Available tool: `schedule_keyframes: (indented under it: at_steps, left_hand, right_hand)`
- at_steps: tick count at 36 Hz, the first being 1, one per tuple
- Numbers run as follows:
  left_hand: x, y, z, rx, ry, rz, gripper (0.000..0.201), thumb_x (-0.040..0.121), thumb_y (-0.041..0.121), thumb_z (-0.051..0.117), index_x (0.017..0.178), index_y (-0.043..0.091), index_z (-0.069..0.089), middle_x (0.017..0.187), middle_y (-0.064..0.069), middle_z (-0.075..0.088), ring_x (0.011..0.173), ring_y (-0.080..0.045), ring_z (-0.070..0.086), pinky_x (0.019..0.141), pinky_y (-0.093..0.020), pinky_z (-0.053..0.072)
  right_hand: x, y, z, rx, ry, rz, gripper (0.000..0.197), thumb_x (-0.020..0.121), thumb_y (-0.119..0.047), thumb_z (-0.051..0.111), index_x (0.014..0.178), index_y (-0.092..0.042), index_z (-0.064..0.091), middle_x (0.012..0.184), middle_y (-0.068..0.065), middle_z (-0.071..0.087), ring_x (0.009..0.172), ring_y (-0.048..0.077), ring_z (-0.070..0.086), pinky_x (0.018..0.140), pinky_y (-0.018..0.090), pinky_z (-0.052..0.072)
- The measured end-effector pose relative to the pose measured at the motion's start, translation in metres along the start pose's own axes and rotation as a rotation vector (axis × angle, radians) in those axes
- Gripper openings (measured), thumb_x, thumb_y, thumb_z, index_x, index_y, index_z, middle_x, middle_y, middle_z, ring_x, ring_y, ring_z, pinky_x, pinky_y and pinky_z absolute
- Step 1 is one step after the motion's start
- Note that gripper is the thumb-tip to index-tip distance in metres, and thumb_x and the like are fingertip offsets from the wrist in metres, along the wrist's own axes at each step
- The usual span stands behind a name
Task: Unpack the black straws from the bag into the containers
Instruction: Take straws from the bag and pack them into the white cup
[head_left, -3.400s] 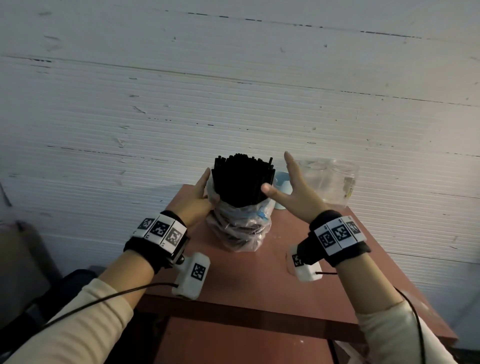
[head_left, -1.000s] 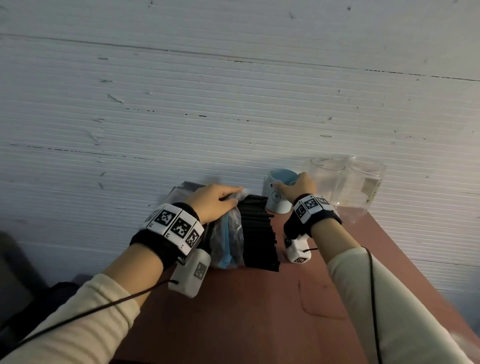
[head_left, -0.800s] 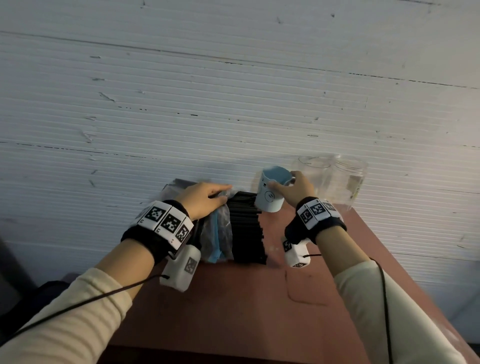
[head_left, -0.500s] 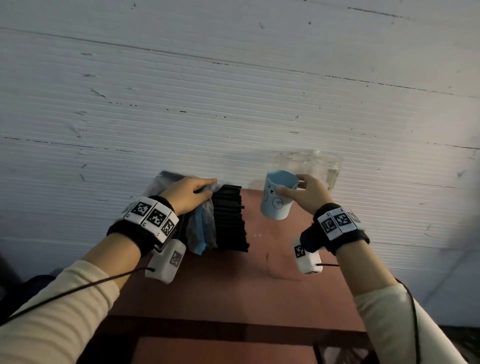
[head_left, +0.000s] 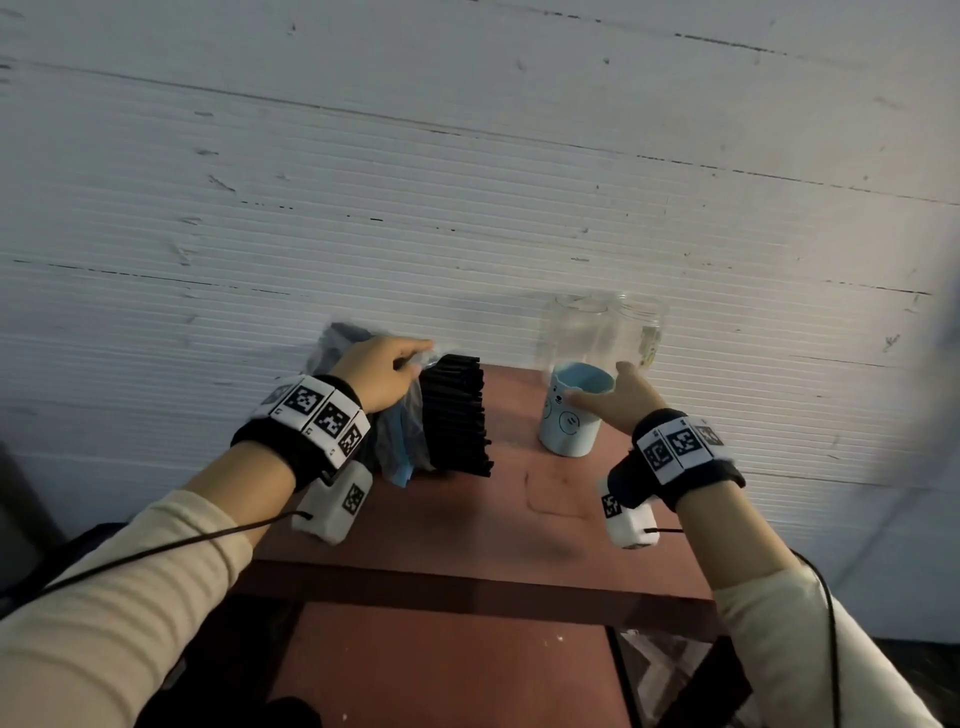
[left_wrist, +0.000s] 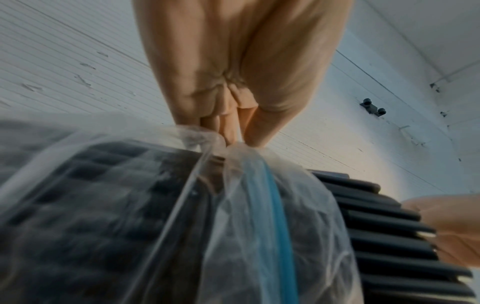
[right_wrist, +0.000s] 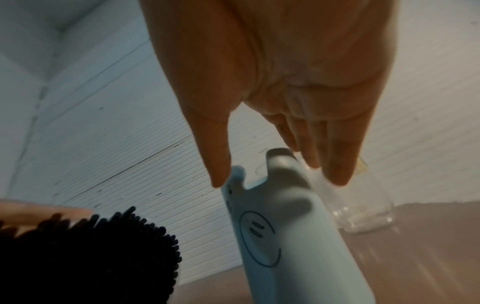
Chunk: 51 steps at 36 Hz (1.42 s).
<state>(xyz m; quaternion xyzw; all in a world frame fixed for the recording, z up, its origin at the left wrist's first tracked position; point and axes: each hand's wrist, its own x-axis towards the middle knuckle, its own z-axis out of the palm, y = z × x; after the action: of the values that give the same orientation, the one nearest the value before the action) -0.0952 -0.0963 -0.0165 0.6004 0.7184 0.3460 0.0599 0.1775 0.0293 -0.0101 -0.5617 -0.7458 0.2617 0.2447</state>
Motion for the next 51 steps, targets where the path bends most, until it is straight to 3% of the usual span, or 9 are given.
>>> schedule_keyframes:
  at_steps: [5, 11, 15, 21, 26, 30, 34, 39, 51]
  left_hand:
    - [-0.004, 0.004, -0.001, 0.009, 0.052, -0.01, 0.038, 0.1, 0.022, 0.05, 0.137, 0.024, 0.054, 0.136, -0.003, 0.059, 0.121, -0.017, 0.057, 0.085, -0.014, 0.037]
    - [-0.003, 0.005, 0.002, -0.079, 0.078, -0.015, 0.037, 0.096, 0.018, 0.056, 0.133, 0.019, 0.058, 0.133, -0.005, 0.061, 0.122, -0.016, 0.056, 0.096, -0.016, 0.037]
    - [-0.001, 0.002, 0.002, -0.138, 0.077, 0.027, 0.032, 0.094, 0.017, 0.058, 0.126, 0.018, 0.063, 0.126, -0.003, 0.065, 0.117, -0.015, 0.06, 0.097, -0.02, 0.042]
    - [0.002, -0.006, 0.003, -0.167, 0.056, 0.07, 0.026, 0.094, 0.021, 0.061, 0.12, 0.024, 0.066, 0.121, 0.006, 0.067, 0.113, -0.008, 0.06, 0.094, -0.018, 0.043]
    - [0.005, -0.011, 0.004, -0.218, 0.027, 0.061, 0.025, 0.093, 0.025, 0.062, 0.118, 0.028, 0.066, 0.119, 0.003, 0.068, 0.112, -0.008, 0.061, 0.101, -0.032, 0.048]
    - [0.007, -0.011, 0.005, -0.227, 0.01, 0.055, 0.028, 0.093, 0.022, 0.062, 0.121, 0.026, 0.065, 0.123, 0.001, 0.066, 0.115, -0.009, 0.06, 0.103, -0.032, 0.047]
    - [0.01, -0.01, 0.006, -0.221, 0.02, 0.061, 0.03, 0.093, 0.016, 0.061, 0.122, 0.022, 0.065, 0.126, 0.0, 0.065, 0.117, -0.01, 0.059, 0.104, -0.029, 0.045]
    - [0.012, -0.013, 0.005, -0.225, 0.024, 0.061, 0.029, 0.092, 0.016, 0.063, 0.12, 0.021, 0.066, 0.123, 0.0, 0.066, 0.115, -0.01, 0.06, 0.102, -0.025, 0.045]
    - [0.014, -0.01, 0.007, -0.213, 0.035, 0.025, 0.029, 0.093, 0.017, 0.063, 0.122, 0.023, 0.065, 0.126, 0.003, 0.065, 0.115, -0.007, 0.059, 0.095, -0.017, 0.041]
  right_hand:
    - [-0.019, -0.031, 0.007, 0.01, 0.154, -0.287, 0.067, 0.089, -0.041, 0.062, 0.144, -0.013, 0.035, 0.148, 0.009, 0.037, 0.133, 0.025, 0.039, 0.104, 0.035, 0.035]
    - [-0.03, -0.079, 0.05, 0.186, -0.104, -0.453, 0.039, 0.091, -0.039, 0.061, 0.126, -0.023, 0.058, 0.12, 0.002, 0.061, 0.107, 0.016, 0.06, 0.097, 0.034, 0.049]
    - [-0.03, -0.099, 0.077, 0.093, -0.152, -0.493, 0.035, 0.088, -0.037, 0.064, 0.12, -0.022, 0.063, 0.113, 0.001, 0.066, 0.104, 0.015, 0.06, 0.09, 0.024, 0.045]
    - [-0.019, -0.094, 0.081, 0.146, -0.114, -0.441, 0.012, 0.082, -0.016, 0.071, 0.094, -0.015, 0.075, 0.093, 0.008, 0.072, 0.09, 0.021, 0.066, 0.083, 0.031, 0.052]
    - [-0.011, -0.077, 0.061, 0.236, -0.151, -0.392, 0.015, 0.083, -0.008, 0.07, 0.078, -0.022, 0.071, 0.078, 0.009, 0.07, 0.08, 0.029, 0.07, 0.084, 0.044, 0.057]
    - [-0.011, -0.074, 0.055, 0.267, -0.175, -0.371, 0.004, 0.087, -0.018, 0.065, 0.091, -0.019, 0.064, 0.07, 0.0, 0.061, 0.071, 0.02, 0.063, 0.074, 0.034, 0.056]
    - [-0.014, -0.078, 0.07, 0.241, -0.2, -0.407, 0.013, 0.089, -0.031, 0.065, 0.101, -0.025, 0.062, 0.085, 0.002, 0.067, 0.077, 0.018, 0.065, 0.076, 0.037, 0.057]
    - [-0.012, -0.071, 0.068, 0.254, -0.156, -0.387, 0.008, 0.086, -0.025, 0.067, 0.085, -0.033, 0.066, 0.089, 0.005, 0.072, 0.083, 0.024, 0.069, 0.084, 0.043, 0.057]
    - [-0.024, -0.066, 0.066, 0.469, -0.229, -0.319, 0.016, 0.094, -0.02, 0.06, 0.109, -0.014, 0.063, 0.107, 0.016, 0.067, 0.086, 0.027, 0.069, 0.078, 0.041, 0.059]
